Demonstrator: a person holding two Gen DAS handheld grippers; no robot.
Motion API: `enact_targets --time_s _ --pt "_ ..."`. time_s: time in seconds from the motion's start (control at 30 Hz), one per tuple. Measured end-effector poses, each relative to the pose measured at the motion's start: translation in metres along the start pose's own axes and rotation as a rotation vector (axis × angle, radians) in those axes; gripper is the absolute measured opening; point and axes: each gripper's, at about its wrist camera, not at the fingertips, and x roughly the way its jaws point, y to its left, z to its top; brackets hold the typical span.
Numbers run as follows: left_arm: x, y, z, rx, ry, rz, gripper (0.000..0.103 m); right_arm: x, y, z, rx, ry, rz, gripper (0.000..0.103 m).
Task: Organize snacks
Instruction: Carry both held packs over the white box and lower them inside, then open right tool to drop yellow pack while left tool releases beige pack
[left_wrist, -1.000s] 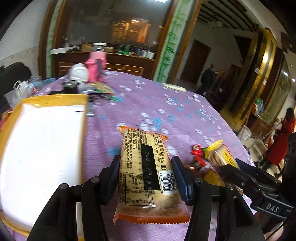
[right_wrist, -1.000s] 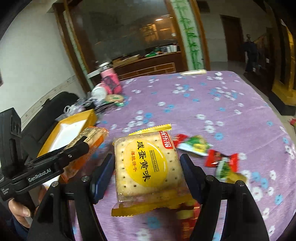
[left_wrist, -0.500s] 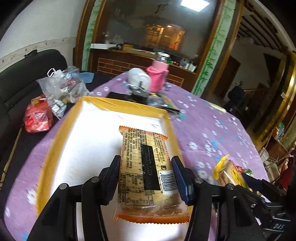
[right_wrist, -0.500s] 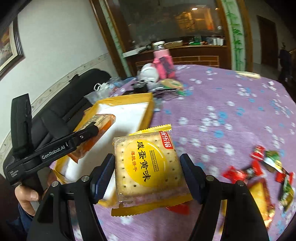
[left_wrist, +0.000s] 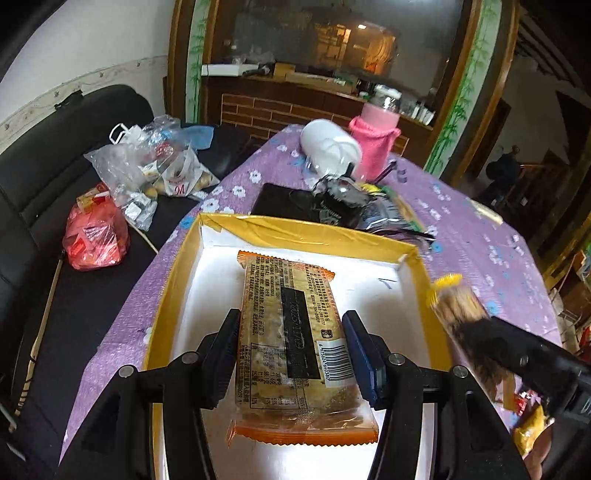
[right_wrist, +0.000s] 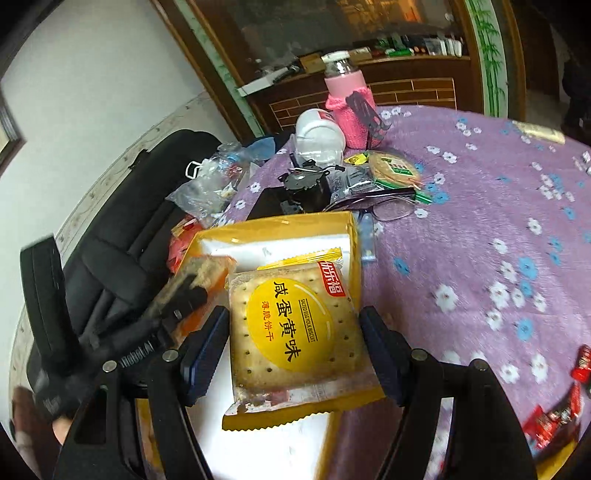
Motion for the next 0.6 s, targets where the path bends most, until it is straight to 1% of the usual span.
enact_targets --time_s 0.17,0.3,0.4,0.43,0.6 --pt "0.022 0.002 -0.002 -0.004 0.036 0.010 0.059 0.033 -0.001 0.016 0.040 0.038 -0.019 0.072" --pt "0.029 0.004 -0.003 0.001 0.041 0.026 0.059 0.054 -0.003 0.024 0.060 0.063 -0.039 0.071" --pt "0.032 0.004 -0.001 0.003 0.042 0.031 0.059 0.059 -0.001 0.028 0.049 0.050 -0.048 0.070" --pt "0.033 0.004 -0.001 0.001 0.043 0.033 0.059 0.061 0.000 0.030 0.048 0.055 -0.040 0.069" --pt "0.039 0.009 -0.002 -0.014 0.059 0.041 0.058 0.072 0.006 0.035 0.040 0.072 -0.035 0.068"
